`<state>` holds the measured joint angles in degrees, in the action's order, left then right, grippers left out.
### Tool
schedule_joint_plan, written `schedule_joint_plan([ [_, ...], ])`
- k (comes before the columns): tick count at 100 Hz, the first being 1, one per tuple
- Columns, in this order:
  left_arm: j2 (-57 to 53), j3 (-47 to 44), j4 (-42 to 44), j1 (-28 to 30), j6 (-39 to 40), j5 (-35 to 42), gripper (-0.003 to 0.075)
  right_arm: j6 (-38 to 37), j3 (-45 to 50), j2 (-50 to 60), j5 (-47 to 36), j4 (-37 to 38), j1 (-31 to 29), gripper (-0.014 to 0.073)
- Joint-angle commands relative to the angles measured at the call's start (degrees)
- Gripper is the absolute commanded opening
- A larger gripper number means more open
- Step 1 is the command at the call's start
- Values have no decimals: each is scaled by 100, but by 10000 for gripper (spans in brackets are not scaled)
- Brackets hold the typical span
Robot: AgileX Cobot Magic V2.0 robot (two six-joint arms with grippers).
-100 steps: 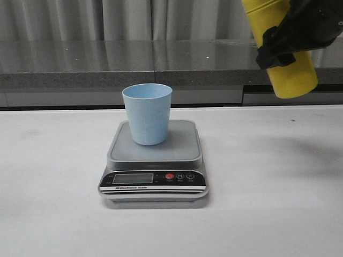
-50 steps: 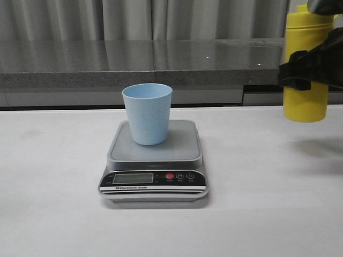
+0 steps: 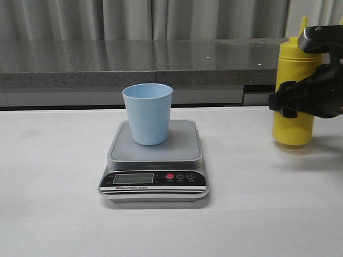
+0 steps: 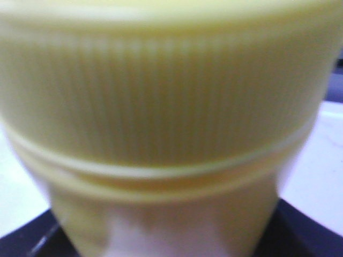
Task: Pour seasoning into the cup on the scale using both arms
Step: 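Turn the bottle upright and lower it back to its spot with the right gripper, then open the right gripper and raise it off the bottle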
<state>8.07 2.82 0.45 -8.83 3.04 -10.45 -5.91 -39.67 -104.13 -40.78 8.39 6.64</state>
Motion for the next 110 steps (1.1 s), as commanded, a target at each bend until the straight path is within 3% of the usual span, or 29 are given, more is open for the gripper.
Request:
schedule_joint_plan([
  [1, 49, 164, -45, 11, 45, 434, -20, 54, -78, 95, -636, -48, -31, -60],
  [19, 49, 164, -45, 11, 45, 434, -20, 43, -78, -53, -668, -56, -31, -41],
  [29, 49, 164, -45, 11, 45, 434, -20, 43, -78, -53, -707, -58, -31, 38],
  [43, 49, 164, -45, 11, 45, 434, -20, 43, -78, -53, -749, -58, -31, 289],
  [60, 49, 164, -45, 11, 45, 434, -20, -207, -19, -53, -856, -89, -31, 671],
  [83, 49, 164, -45, 11, 45, 434, -20, -292, 331, -8, -1312, -187, -31, 645],
  [110, 49, 164, -45, 11, 45, 434, -20, -287, 748, 549, -1252, -213, -31, 645],
])
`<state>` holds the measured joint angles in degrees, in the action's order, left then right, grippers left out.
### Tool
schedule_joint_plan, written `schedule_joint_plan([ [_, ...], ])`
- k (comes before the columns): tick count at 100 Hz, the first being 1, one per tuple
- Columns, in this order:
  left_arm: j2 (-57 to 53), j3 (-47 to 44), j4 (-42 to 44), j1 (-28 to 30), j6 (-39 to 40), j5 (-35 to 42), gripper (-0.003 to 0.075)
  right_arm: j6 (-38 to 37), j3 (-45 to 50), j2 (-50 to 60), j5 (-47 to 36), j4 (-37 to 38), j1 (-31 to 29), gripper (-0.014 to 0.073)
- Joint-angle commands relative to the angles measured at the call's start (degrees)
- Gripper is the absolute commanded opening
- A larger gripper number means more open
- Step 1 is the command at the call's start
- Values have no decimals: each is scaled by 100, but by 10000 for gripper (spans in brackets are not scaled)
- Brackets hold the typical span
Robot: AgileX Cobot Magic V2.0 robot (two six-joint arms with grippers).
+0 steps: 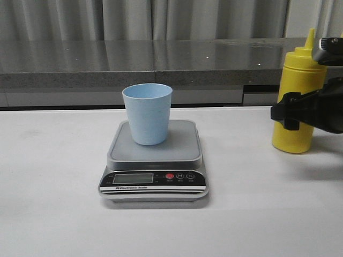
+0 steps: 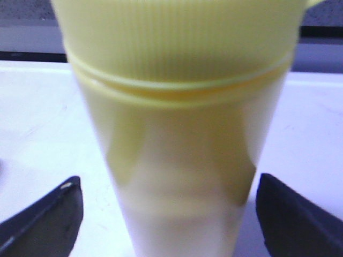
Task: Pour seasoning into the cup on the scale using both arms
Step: 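Open the right gripper and raise it off the bottle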
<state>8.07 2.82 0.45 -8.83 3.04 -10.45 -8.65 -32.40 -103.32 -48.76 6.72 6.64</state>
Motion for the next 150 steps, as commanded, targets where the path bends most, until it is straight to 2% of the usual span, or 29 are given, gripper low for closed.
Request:
schedule_joint_plan([
  [1, 49, 164, -45, 11, 45, 434, -20, -14, 53, 486, -446, -54, -31, 645],
  [12, 49, 164, -45, 11, 45, 434, -20, -14, 336, 812, -439, -91, -31, 638],
  [21, 49, 164, -45, 11, 45, 434, -20, -8, 554, 1143, -410, -96, -31, 547],
  [28, 49, 164, -45, 11, 45, 434, -20, -8, 731, 1422, -375, -96, -31, 399],
  [45, 49, 164, -45, 11, 45, 434, -20, -8, 1115, 2118, -30, -103, -31, -78],
  [50, 49, 164, -45, 11, 45, 434, -20, -8, 1230, 2324, 15, -176, -31, -56],
  [98, 49, 164, -45, 11, 45, 434, -20, 13, 1891, 4741, 1088, -351, -31, -60],
  [150, 49, 164, -45, 11, 45, 434, -20, 13, 1954, 6432, 1187, -86, 70, -60],
])
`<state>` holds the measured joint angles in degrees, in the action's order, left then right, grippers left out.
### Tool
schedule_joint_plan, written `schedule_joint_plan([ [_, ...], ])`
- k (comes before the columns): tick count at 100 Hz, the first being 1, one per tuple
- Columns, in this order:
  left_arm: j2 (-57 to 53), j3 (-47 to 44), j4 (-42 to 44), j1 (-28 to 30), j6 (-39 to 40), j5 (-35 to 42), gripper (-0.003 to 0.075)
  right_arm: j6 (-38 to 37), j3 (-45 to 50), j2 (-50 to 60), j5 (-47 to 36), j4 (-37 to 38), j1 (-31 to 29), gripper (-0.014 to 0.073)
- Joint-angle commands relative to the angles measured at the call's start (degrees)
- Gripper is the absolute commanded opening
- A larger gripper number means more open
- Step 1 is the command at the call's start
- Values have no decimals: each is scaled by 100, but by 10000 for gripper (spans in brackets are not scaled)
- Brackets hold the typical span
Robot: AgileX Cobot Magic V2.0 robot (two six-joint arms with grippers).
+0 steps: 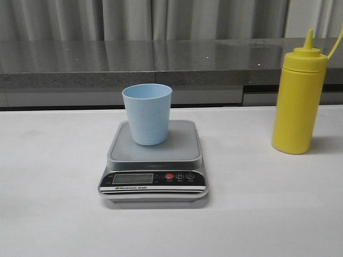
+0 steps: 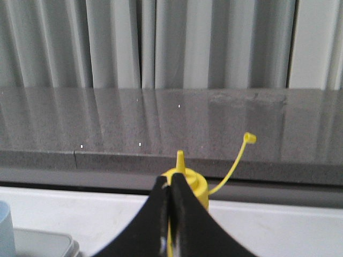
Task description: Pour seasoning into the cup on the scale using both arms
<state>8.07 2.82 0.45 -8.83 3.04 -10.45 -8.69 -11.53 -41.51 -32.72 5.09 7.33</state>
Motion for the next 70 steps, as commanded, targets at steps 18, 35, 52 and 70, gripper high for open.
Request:
schedule_joint_plan([
  [18, 49, 164, -45, 11, 45, 434, -20, 17, -133, 690, -417, 77, -4, -60],
  [35, 49, 164, -45, 11, 45, 434, -20, 23, 0, 1227, -211, 17, -74, -60],
  [52, 49, 164, -45, 11, 45, 434, -20, 22, 195, 1979, 1082, 17, -363, -60],
  [70, 49, 164, -45, 11, 45, 434, -20, 22, 267, 2677, 2340, 49, -574, -60],
])
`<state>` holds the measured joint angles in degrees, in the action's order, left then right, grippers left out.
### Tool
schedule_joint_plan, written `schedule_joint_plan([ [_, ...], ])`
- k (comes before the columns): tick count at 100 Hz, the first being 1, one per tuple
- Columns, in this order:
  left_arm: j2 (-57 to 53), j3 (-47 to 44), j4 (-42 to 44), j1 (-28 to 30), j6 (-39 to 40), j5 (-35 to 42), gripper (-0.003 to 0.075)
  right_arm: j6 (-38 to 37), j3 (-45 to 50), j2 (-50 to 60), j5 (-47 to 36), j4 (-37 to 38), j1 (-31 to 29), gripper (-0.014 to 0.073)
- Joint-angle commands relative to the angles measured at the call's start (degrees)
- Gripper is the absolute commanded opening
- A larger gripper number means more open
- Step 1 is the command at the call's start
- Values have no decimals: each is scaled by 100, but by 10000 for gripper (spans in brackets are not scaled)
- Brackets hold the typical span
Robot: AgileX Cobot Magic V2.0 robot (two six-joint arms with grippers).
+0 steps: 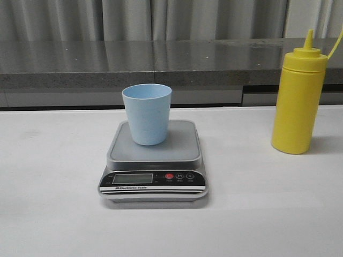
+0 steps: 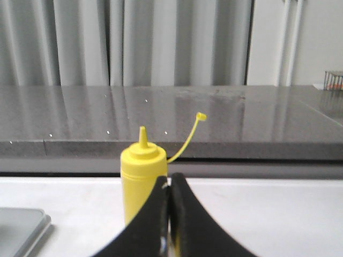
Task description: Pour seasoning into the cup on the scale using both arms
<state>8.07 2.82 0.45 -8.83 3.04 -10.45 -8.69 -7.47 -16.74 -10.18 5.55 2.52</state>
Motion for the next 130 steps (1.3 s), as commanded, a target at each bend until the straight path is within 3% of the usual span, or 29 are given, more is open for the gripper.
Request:
schedule_joint_plan([
  [1, 49, 164, -45, 11, 45, 434, -20, 22, -132, 226, 112, 18, -107, -60],
  [43, 49, 164, -45, 11, 45, 434, -20, 12, 806, 1501, 40, 60, -298, -60],
  [56, 49, 164, -45, 11, 45, 434, -20, 12, 803, 1882, 567, 64, -304, -60],
  [67, 49, 164, -45, 11, 45, 434, -20, 12, 803, 1874, 829, 64, -305, -60],
  [130, 49, 164, -45, 11, 45, 434, -20, 12, 803, 1868, 622, 64, -305, -60],
])
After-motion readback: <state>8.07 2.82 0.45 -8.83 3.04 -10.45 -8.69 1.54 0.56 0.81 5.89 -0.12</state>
